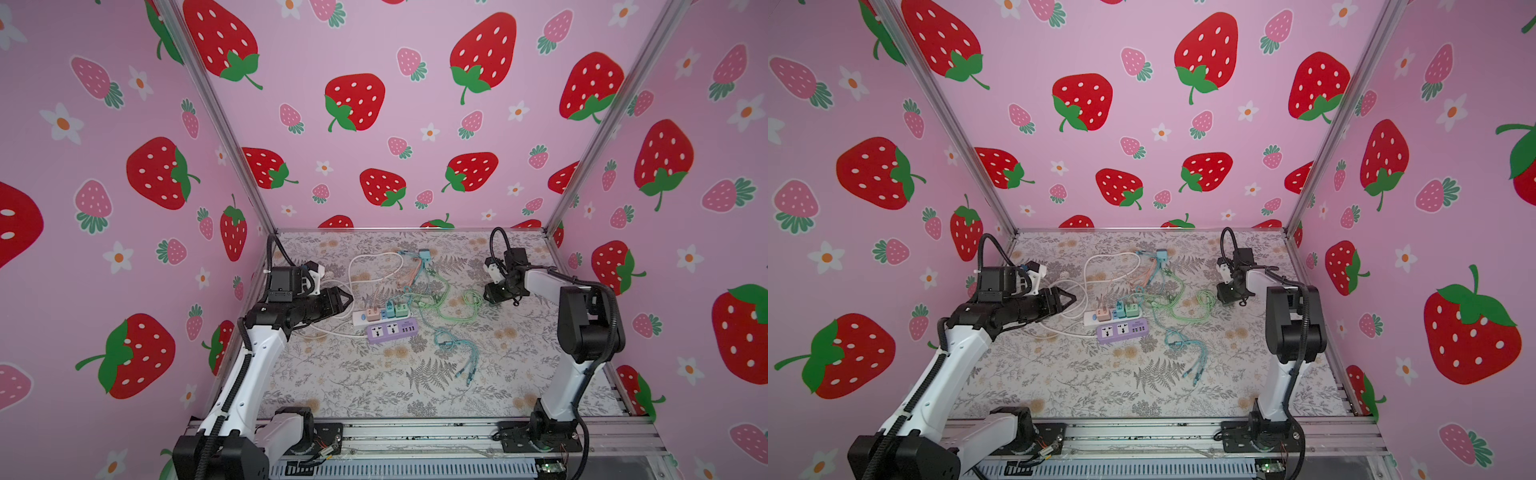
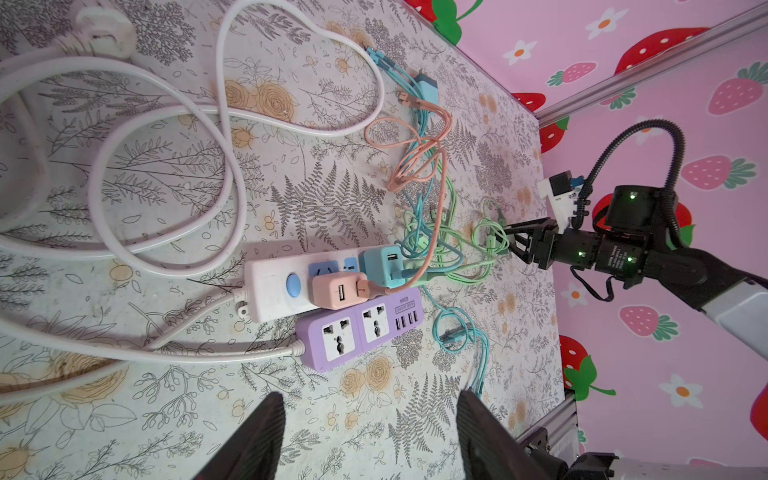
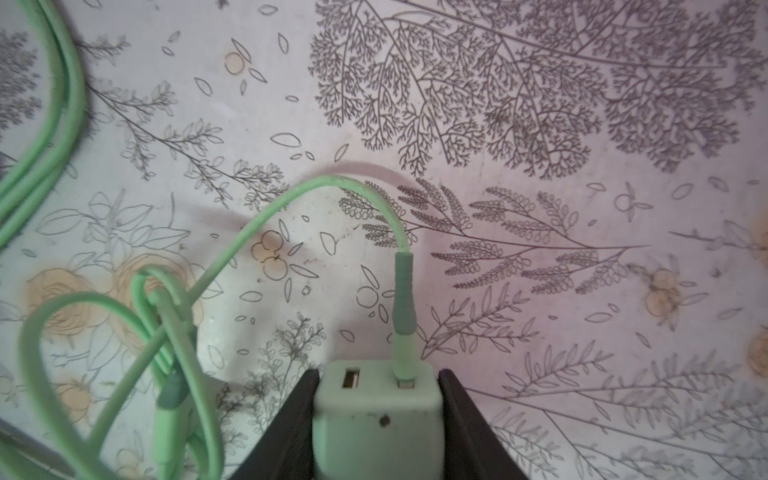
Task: Insert the plug
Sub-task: 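Lower the right gripper and close it on the loose light-green charger, then lift the light-green charger with the right gripper while the left arm reaches toward it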
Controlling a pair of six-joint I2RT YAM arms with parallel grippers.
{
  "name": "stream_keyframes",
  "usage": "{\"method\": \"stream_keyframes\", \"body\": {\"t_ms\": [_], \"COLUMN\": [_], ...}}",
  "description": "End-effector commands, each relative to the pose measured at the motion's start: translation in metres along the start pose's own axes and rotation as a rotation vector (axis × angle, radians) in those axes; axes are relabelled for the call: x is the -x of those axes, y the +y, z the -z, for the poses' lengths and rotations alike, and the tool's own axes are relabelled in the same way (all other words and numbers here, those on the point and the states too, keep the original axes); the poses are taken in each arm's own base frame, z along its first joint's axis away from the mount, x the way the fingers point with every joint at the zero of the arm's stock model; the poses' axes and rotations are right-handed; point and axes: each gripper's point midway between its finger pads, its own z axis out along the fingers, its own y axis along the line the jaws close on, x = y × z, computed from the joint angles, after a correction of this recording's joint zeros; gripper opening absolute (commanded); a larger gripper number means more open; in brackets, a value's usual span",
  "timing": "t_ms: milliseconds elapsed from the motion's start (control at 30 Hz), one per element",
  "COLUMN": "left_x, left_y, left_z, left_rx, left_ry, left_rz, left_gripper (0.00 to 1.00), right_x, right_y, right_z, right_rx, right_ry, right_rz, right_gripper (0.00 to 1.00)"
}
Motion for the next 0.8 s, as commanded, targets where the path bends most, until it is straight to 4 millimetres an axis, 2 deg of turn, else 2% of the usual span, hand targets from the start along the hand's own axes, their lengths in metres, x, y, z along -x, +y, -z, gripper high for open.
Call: {"method": "stream_keyframes", "body": {"t_ms": [0, 200, 467, 567, 767], "left_x": [-0.004, -0.019, -0.032, -0.037, -0.048], "left_y": [-0.018, -0.051, -0.101, -0.121, -0.156], "left_z": [-0.006, -0.021, -0.031, -0.035, -0.047], "left_rx": [-0.047, -0.076, -0.149, -0.19, -0.235], "left_ry": [0.013, 0.051, 0.057, 0.05, 0.037], "left_rz": [-0.06, -0.173, -0.298, -0.347, -0.428], "left_gripper": [0.68, 0.69, 0.7, 0.7, 0.71], "right_x": [0.014, 0.035, 0.059, 0.063, 0.059], "right_y": [0.017, 0.041, 0.079, 0.096, 0.125], "right_z": [0.021, 0.057, 0.125, 0.15, 0.184], "right_rx": [0.067, 0.179, 0.375, 0.469, 0.537], "right_ry": [-0.076, -0.24, -0.464, -0.538, -0.614], "right_rz": [-0.036, -0.117, -0.189, -0.222, -0.271], "right_gripper": [0.41, 0.35, 0.3, 0.3, 0.3]}}
